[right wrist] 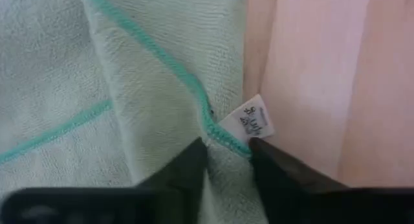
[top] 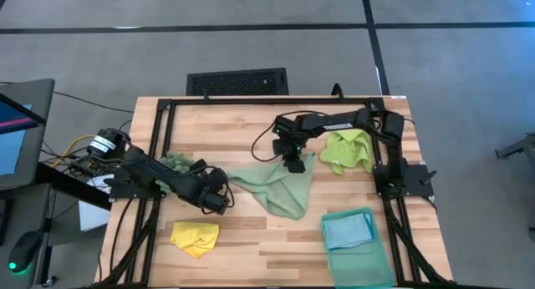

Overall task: Fold microfiber towels
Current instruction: Fold the green microfiber cloth

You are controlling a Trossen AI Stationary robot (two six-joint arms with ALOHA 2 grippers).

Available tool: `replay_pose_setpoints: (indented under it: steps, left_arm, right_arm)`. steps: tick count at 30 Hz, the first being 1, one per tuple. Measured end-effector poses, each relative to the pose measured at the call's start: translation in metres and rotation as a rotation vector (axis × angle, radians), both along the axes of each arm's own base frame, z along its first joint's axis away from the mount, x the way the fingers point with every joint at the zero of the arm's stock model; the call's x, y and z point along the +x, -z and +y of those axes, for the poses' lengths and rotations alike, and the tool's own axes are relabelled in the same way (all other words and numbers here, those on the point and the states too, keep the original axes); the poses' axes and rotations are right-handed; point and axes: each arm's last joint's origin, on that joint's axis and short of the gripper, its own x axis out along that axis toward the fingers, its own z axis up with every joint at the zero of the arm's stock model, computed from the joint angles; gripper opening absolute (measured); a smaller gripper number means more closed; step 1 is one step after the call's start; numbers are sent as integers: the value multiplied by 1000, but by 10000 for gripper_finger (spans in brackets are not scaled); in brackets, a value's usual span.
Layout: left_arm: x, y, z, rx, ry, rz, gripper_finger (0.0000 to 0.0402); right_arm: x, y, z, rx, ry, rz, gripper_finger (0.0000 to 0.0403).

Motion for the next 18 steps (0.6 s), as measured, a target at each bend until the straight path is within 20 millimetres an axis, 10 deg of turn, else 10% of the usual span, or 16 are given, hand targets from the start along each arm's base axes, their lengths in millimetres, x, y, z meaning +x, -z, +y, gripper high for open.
replay_pose_setpoints:
  steps: [5,18]
  left_arm:
    - [1,-3,-2,9,20,9,0]
    - [24,-128,-37,397,177,-68,0]
  right_arm:
    - [-11,-33,6,-66,10,4,19]
    - [-86,-181,80,-374,211,-217,33]
